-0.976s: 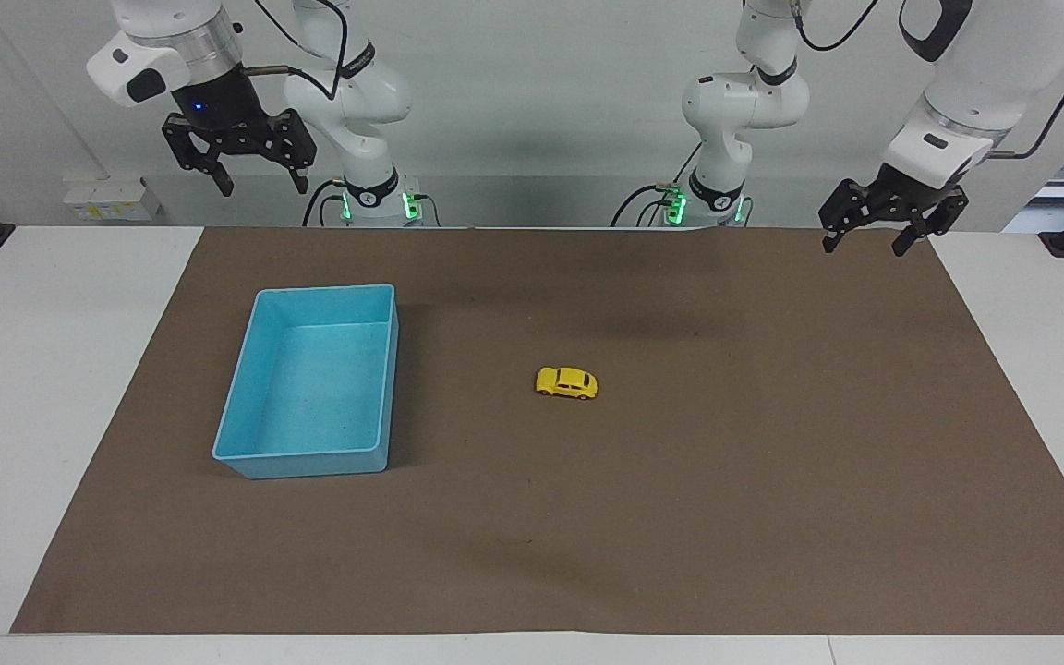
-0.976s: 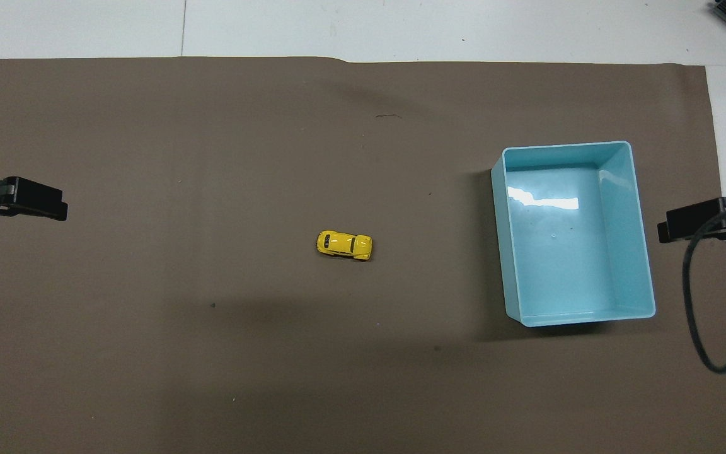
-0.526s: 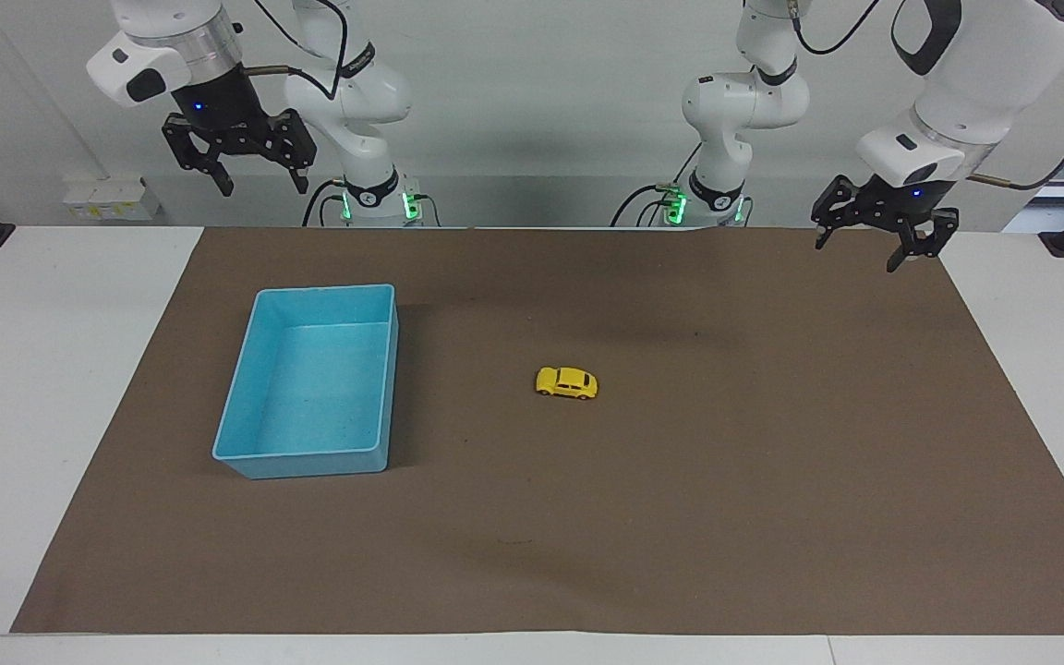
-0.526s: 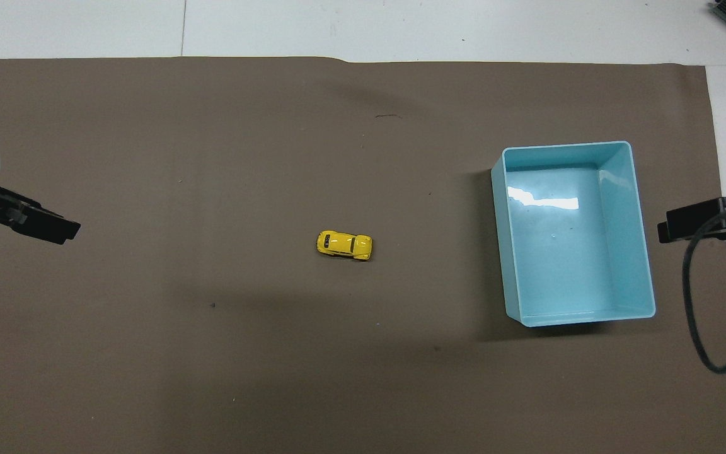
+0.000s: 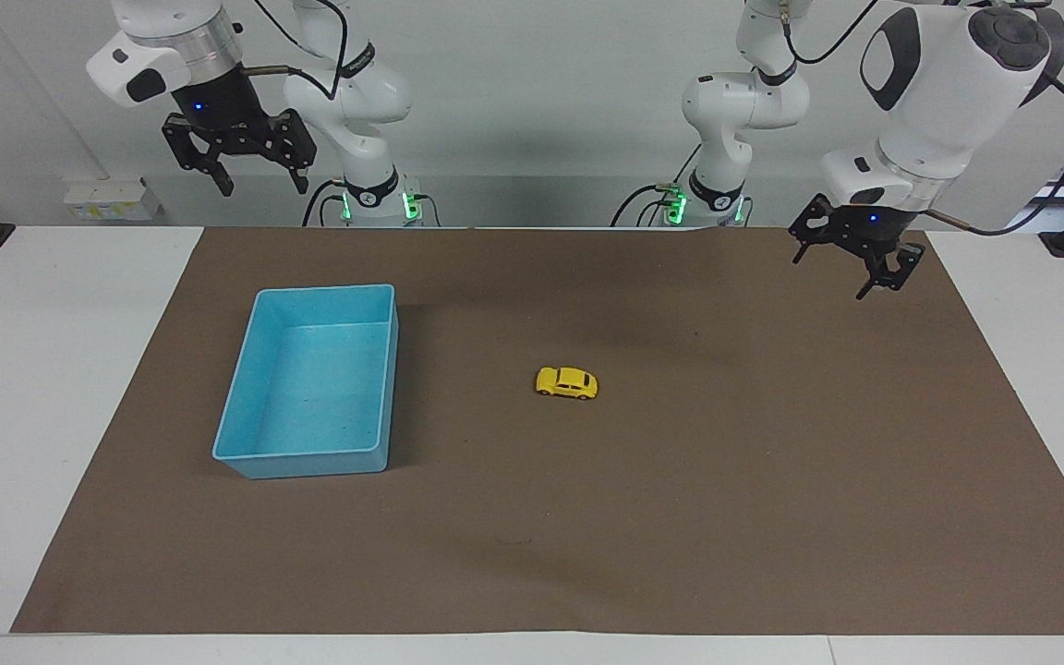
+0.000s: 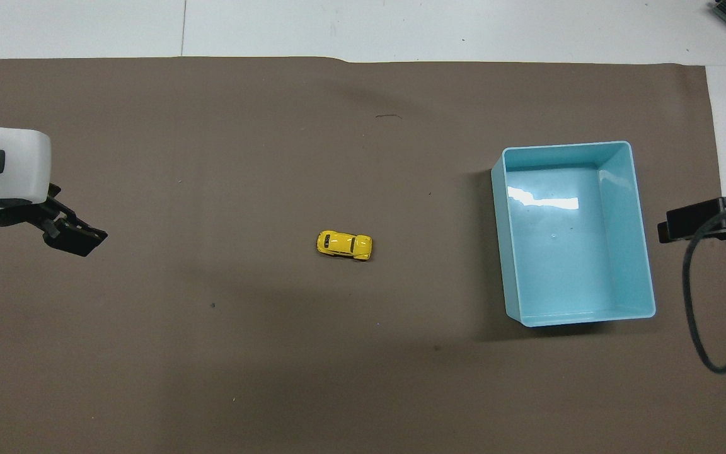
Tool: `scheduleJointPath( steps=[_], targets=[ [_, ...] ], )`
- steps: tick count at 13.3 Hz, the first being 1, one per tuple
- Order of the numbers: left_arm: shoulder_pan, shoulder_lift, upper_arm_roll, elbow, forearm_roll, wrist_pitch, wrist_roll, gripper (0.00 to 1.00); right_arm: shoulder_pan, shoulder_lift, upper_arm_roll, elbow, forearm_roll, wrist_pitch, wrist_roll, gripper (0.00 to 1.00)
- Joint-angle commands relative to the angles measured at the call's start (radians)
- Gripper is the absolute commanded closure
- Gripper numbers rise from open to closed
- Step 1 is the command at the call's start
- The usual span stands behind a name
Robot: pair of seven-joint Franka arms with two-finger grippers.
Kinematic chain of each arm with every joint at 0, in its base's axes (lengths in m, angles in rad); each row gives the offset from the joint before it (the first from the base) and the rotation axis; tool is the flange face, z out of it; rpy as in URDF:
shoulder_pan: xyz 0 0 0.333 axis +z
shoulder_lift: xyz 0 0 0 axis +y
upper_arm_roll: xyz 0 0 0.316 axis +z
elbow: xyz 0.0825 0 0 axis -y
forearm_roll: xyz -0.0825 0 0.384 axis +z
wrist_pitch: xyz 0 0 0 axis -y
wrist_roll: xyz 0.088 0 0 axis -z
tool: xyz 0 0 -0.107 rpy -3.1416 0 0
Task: Wind up and store yellow beetle car
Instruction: 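Move the left gripper over the yellow beetle car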
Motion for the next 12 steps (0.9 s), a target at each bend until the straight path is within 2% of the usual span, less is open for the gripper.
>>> scheduleJointPath(
  steps=[1, 6, 8, 12],
  targets=[
    [-0.027, -0.031, 0.013, -0.064, 0.021, 0.060, 0.038, 0.00, -0.008, -0.012, 0.008, -0.020, -0.007, 0.020, 0.012, 0.00],
    [-0.036, -0.027, 0.013, -0.064, 0.046, 0.083, 0.156, 0.00, -0.008, -0.012, 0.007, -0.020, -0.007, 0.020, 0.012, 0.00],
    [-0.118, -0.030, 0.010, -0.059, 0.130, 0.079, 0.243, 0.00, -0.008, -0.012, 0.007, -0.020, -0.007, 0.020, 0.012, 0.00],
    [-0.206, -0.027, 0.007, -0.057, 0.130, 0.057, 0.236, 0.00, -0.008, -0.012, 0.008, -0.020, -0.007, 0.020, 0.012, 0.00]
  ],
)
